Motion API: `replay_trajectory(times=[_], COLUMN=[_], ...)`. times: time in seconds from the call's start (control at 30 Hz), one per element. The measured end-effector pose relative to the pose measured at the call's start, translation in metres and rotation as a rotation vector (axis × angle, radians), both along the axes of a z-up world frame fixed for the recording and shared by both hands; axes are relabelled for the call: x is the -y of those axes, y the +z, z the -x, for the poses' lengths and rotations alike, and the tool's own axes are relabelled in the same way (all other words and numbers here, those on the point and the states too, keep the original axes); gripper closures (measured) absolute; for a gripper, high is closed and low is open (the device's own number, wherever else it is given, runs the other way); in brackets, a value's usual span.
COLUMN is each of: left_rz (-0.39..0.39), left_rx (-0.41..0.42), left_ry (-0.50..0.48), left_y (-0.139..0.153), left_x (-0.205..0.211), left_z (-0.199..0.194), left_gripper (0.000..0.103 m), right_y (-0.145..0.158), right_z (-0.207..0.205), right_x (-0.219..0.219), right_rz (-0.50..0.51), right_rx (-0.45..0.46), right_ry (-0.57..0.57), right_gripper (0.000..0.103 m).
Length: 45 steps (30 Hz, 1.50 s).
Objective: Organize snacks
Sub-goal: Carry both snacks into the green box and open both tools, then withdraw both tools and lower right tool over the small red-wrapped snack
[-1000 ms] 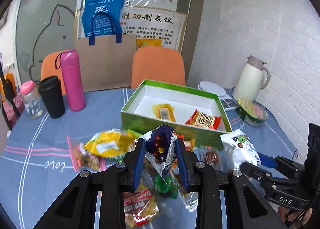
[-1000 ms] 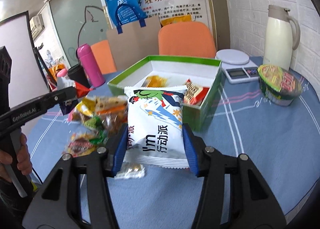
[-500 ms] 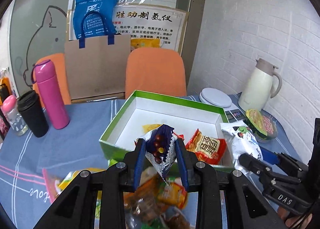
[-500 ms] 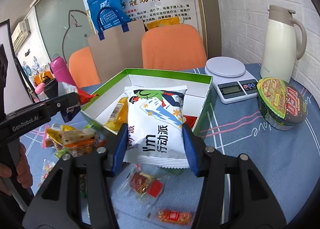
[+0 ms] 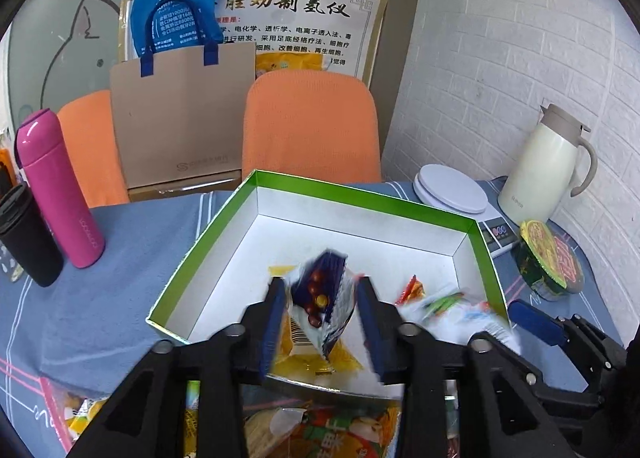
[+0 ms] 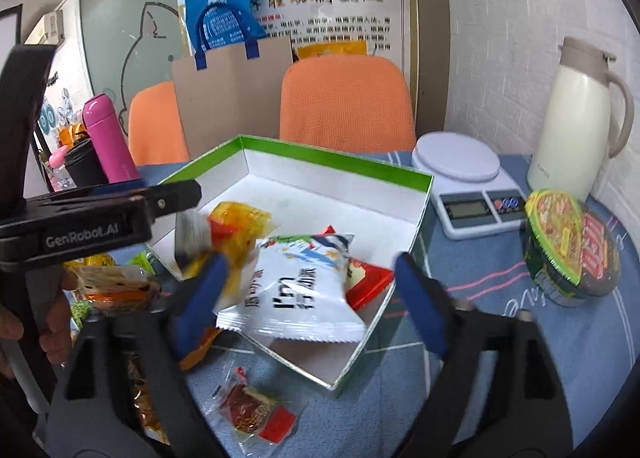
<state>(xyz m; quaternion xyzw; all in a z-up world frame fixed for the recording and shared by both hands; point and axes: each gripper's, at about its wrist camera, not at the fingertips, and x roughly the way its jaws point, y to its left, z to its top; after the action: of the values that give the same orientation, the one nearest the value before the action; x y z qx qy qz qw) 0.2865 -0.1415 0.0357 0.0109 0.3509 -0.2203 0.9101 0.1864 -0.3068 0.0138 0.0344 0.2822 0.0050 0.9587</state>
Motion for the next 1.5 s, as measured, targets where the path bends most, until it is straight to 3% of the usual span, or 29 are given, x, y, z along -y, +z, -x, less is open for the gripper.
replay_trajectory(times=[0.03, 0.1, 0.13, 0.4, 0.7, 0.97, 1.2, 1.37, 1.5], left_rz=[0.002, 0.010, 0.018, 0.012, 0.019, -0.013, -0.024, -0.029, -0.019], left_rx=[0.004, 0.044, 0.066, 0.063, 0.070, 0.070, 0.019, -0.019, -0.075], left_ry=[0.006, 0.046, 0.058, 0.064, 0.053, 0.045, 0.015, 0.002, 0.001], left_y=[0.000, 0.001, 0.002, 0.008, 0.019, 0.012, -0.008, -0.025, -0.039], left_x=[0.000, -0.004, -0.007, -0.012, -0.025, -0.032, -0.035, -0.043, -0.048], left_z=[0.001, 0.007, 0.010, 0.024, 0.069, 0.121, 0.152, 0.167, 0.173], left_gripper=[0.020, 0.004, 0.002, 0.000, 0.000, 0.000, 0.000, 0.000, 0.000], right_y=[0.001, 0.002, 0.002, 0.012, 0.017, -0.010, -0.040, -0.060, -0.069], right_z=[0.002, 0.006, 0.008, 0.033, 0.089, 0.121, 0.137, 0.130, 0.119], right_x=[0.000, 0.000, 0.000, -0.006, -0.005, 0.005, 0.014, 0.008, -0.005], right_rz=[0.009, 0.022, 0.021, -0.011, -0.046, -0.084, -0.111, -0.164, -0.148], right_rx=[0.006, 0.000, -0.006, -0.012, 0.016, -0.064, -0.149, -0.223, -0.248], right_ry=[0.000, -0.007, -0.014, -0.018, -0.040, -0.083, -0.103, -0.057, -0.027], right_gripper=[0.008, 0.006, 0.005, 0.004, 0.001, 0.001, 0.001, 0.001, 0.001])
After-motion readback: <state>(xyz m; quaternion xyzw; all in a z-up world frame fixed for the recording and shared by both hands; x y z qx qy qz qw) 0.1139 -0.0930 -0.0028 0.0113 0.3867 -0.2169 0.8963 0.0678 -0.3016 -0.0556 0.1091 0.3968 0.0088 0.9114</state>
